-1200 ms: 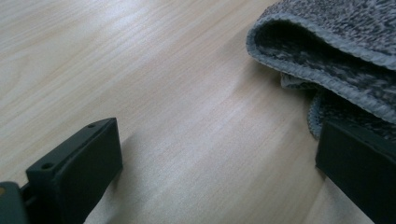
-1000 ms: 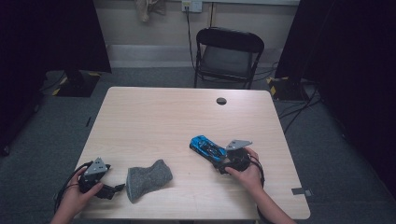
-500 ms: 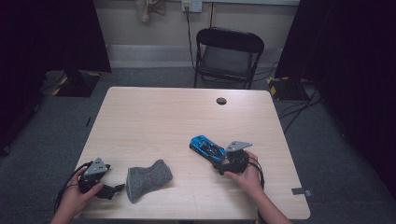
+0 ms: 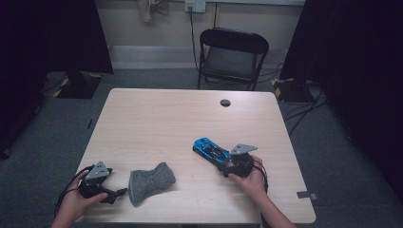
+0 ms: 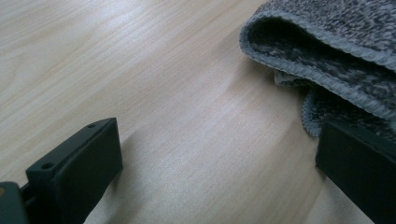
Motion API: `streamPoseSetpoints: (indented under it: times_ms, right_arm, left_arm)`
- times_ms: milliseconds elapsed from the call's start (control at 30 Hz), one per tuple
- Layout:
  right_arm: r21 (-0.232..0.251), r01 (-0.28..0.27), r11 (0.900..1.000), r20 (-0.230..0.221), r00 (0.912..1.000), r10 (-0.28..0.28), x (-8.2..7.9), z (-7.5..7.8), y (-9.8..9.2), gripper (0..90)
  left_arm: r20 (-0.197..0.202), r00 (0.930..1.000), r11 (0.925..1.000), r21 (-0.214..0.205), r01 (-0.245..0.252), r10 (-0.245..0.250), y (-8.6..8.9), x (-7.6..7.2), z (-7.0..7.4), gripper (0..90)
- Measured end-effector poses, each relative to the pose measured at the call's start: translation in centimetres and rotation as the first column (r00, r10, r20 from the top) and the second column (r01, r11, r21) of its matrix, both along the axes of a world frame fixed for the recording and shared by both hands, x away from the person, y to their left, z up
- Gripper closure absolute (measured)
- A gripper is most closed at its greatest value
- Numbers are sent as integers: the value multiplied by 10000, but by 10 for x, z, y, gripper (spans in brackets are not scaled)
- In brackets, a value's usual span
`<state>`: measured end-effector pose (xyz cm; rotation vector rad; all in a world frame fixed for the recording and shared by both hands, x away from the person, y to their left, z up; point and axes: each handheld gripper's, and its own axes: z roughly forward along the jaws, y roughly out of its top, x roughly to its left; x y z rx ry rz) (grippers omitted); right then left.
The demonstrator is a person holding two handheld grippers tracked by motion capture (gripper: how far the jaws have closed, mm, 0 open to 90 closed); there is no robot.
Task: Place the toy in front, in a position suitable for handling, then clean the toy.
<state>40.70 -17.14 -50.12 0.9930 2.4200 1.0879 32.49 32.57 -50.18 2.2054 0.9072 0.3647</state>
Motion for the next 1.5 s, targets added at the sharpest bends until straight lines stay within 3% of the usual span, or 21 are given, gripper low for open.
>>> streamPoseSetpoints:
  times_ms: [100, 200, 267, 333, 467, 600, 700, 800, 1100, 1267, 1367, 1500]
  right_arm:
    - [-1, -4, 10000, -3, 10000, 4, 0, 0, 0, 262]
    - [1, -5, 10000, -4, 10000, 5, 0, 0, 0, 262]
    - [-1, -8, 10000, -3, 10000, 8, 0, 0, 0, 262]
    - [-7, -7, 10000, -3, 10000, 7, 0, 0, 0, 262]
    - [-13, -16, 10000, -2, 10000, 16, 0, 0, 0, 262]
    - [-8, -22, 10000, 1, 10000, 22, 0, 0, 0, 262]
    - [-13, -17, 10000, -2, 10000, 17, 0, 0, 0, 262]
    - [-9, -9, 10000, 1, 10000, 9, 0, 0, 0, 263]
    - [-13, -16, 10000, 0, 10000, 16, 0, 0, 0, 262]
    - [-8, -10, 10000, 1, 10000, 10, 0, 0, 0, 263]
    - [-13, -16, 10000, 1, 10000, 16, 0, 0, 0, 263]
    - [-12, -16, 10000, 0, 10000, 16, 0, 0, 0, 263]
  left_arm:
    - [-35, 9999, 9999, 26, 145, -145, 1, 0, 1, 15]
    - [-90, 9999, 10000, 14, -79, 79, 4, 1, 6, 113]
    - [-299, 9992, 9993, -259, -269, 261, 3, 1, 9, 202]
    - [-302, 9992, 9992, -318, -259, 250, 3, 2, 9, 149]
    - [-512, 9985, 9990, -410, -191, 170, 0, 3, 16, 161]
    - [-473, 9986, 9995, -257, 207, -219, -5, 5, 31, 173]
    - [-458, 9986, 9987, -443, 263, -283, -8, 6, 38, 172]
    - [-476, 9971, 9957, -744, 559, -595, -20, 9, 49, 175]
    - [-509, 9871, 9841, -1013, 1462, -1519, -56, 17, 65, 171]
    - [-516, 9829, 9795, -1077, 1703, -1766, -71, 18, 64, 168]
    - [-618, 9750, 9729, -1039, 2065, -2135, -84, 17, 57, 168]
    - [-834, 9681, 9695, -868, 2291, -2362, -94, 17, 48, 170]
